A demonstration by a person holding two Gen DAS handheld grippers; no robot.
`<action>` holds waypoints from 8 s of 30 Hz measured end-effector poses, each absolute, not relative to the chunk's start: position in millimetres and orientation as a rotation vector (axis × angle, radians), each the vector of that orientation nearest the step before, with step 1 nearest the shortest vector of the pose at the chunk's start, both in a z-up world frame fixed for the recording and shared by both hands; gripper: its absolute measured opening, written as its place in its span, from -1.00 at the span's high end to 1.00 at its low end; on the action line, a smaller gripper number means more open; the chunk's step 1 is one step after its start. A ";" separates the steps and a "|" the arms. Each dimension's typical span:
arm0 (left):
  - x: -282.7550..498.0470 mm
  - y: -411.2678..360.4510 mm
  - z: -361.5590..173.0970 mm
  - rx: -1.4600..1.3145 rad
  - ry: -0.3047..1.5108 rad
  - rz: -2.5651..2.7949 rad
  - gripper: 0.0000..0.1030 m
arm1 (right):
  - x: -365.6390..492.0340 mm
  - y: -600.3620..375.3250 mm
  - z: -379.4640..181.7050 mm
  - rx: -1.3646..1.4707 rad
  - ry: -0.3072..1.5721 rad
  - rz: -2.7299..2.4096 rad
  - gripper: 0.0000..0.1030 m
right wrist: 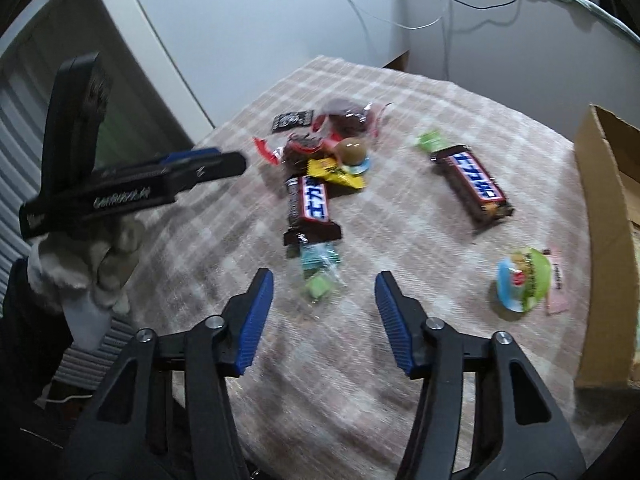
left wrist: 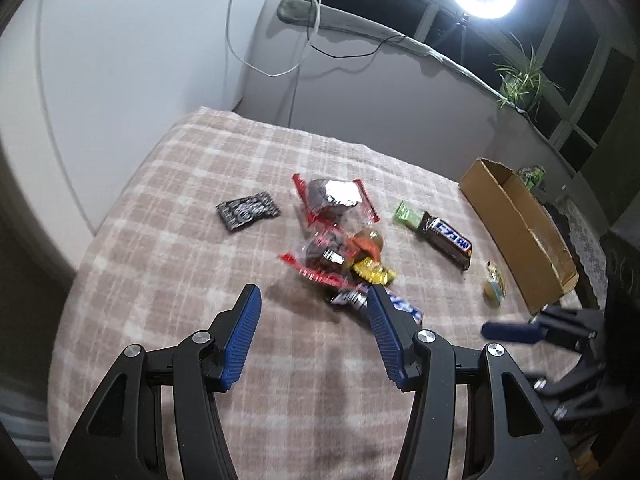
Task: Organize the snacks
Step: 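Move the left gripper to the red-trimmed dried fruit bag and close, then lift the fruit bag with the left gripper and carry it over the box, then lower the fruit bag into the box and open the left gripper, then move the left gripper back to the chocolate bars on the table, then close the left gripper on the blue-wrapped chocolate bar while the right gripper nears the green jelly cup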
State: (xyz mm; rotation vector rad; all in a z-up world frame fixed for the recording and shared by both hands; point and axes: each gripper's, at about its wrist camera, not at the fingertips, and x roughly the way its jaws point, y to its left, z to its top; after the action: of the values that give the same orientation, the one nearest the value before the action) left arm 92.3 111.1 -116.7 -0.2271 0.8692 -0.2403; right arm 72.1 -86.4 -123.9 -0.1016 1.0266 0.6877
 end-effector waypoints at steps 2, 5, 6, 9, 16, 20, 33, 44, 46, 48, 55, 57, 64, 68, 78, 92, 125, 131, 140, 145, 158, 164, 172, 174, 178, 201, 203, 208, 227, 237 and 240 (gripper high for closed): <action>100.4 109.3 -115.9 -0.221 0.866 -0.253 -0.03 | 71.3 -81.1 -127.3 -0.113 1.028 0.694 0.02; 111.9 106.4 -117.7 -0.204 0.868 -0.268 -0.03 | 70.6 -72.4 -133.5 -0.141 1.035 0.695 0.04; 116.7 105.8 -119.5 -0.200 0.873 -0.272 -0.03 | 70.9 -70.8 -134.5 -0.149 1.036 0.693 0.05; 125.7 105.8 -125.3 -0.195 0.888 -0.280 -0.03 | 73.0 -65.4 -139.1 -0.174 1.038 0.680 0.07; 137.8 97.9 -136.8 -0.155 0.916 -0.305 -0.03 | 76.1 -54.8 -149.9 -0.231 1.043 0.663 0.17; 142.8 95.4 -141.5 -0.153 0.926 -0.310 -0.03 | 76.6 -54.2 -154.3 -0.256 1.041 0.647 0.26; 144.0 89.5 -146.6 -0.151 0.920 -0.325 0.16 | 77.9 -57.6 -155.8 -0.265 1.042 0.649 0.47; 132.0 100.6 -141.3 -0.157 0.886 -0.306 0.24 | 73.0 -61.3 -156.7 -0.272 1.041 0.650 0.72; 130.7 102.9 -141.7 -0.160 0.883 -0.295 0.24 | 72.2 -61.8 -157.1 -0.272 1.041 0.653 0.70; 129.5 104.9 -142.4 -0.166 0.883 -0.291 0.24 | 70.9 -63.3 -157.0 -0.261 1.040 0.661 0.61; 122.5 113.2 -142.2 -0.186 0.873 -0.279 0.24 | 60.5 -69.7 -155.4 -0.270 1.033 0.651 0.57; 121.0 114.8 -142.6 -0.193 0.872 -0.276 0.24 | 58.0 -72.4 -155.4 -0.273 1.030 0.646 0.57; 111.7 120.6 -137.4 -0.224 0.853 -0.264 0.24 | 56.7 -79.5 -151.4 -0.259 1.023 0.641 0.73; 102.7 120.7 -127.9 -0.231 0.830 -0.264 0.24 | 56.1 -86.3 -143.9 -0.231 1.007 0.639 0.73; 82.8 100.2 -92.9 -0.230 0.761 -0.304 0.24 | 51.6 -116.2 -111.2 -0.167 0.936 0.618 0.73; 98.3 2.3 -60.2 -0.185 0.709 -0.476 0.24 | 61.4 -212.4 -70.7 -0.064 0.838 0.468 0.73; 133.6 -198.4 -80.1 -0.058 0.796 -0.729 0.23 | 98.6 -378.1 -87.5 0.048 0.863 0.184 0.73; 132.0 -202.4 -77.8 -0.046 0.793 -0.715 0.21 | 98.2 -384.5 -87.3 0.064 0.864 0.162 0.64; 127.3 -194.5 -72.5 -0.051 0.777 -0.707 0.21 | 95.2 -382.3 -81.8 0.062 0.855 0.152 0.32; 123.1 -182.3 -67.9 -0.067 0.768 -0.701 0.21 | 91.2 -372.9 -73.7 0.053 0.845 0.160 0.32; 110.7 -108.6 -62.7 -0.144 0.751 -0.607 0.21 | 79.3 -316.0 -59.1 0.018 0.830 0.241 0.32; 103.0 -66.9 -66.5 -0.171 0.751 -0.538 0.21 | 74.0 -286.4 -56.8 0.009 0.827 0.299 0.32; 91.4 -6.7 -72.4 -0.220 0.753 -0.434 0.21 | 67.7 -240.3 -64.5 -0.011 0.847 0.399 0.32; 85.6 8.6 -75.7 -0.232 0.757 -0.405 0.21 | 68.5 -228.3 -69.9 -0.014 0.859 0.420 0.32; 74.0 31.6 -84.5 -0.247 0.776 -0.359 0.21 | 71.7 -211.1 -81.6 -0.024 0.884 0.440 0.03; 90.4 56.6 -145.5 -0.335 0.962 -0.284 -0.06 | 99.4 -183.8 -137.2 0.016 0.972 0.314 -0.12; 96.1 54.5 -147.3 -0.327 0.967 -0.275 -0.06 | 101.7 -181.6 -139.1 0.015 0.972 0.312 -0.12; 106.0 44.4 -150.5 -0.283 0.977 -0.244 -0.10 | 110.0 -177.5 -147.0 0.005 0.982 0.296 -0.12; 118.4 35.2 -155.4 -0.188 0.957 -0.189 -0.07 | 122.9 -160.2 -157.3 -0.102 0.963 0.265 0.05; 109.1 49.5 -154.1 -0.184 0.952 -0.210 0.26 | 120.6 -163.1 -156.3 -0.078 0.965 0.281 0.06; 106.3 55.4 -154.2 -0.207 0.951 -0.210 0.34 | 119.8 -163.4 -155.8 -0.069 0.966 0.286 0.06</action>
State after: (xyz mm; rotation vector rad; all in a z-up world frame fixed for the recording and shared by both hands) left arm 106.3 55.4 -154.2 -0.2072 0.9508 -0.2096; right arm 119.8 -163.4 -155.8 -0.0687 0.9661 0.2858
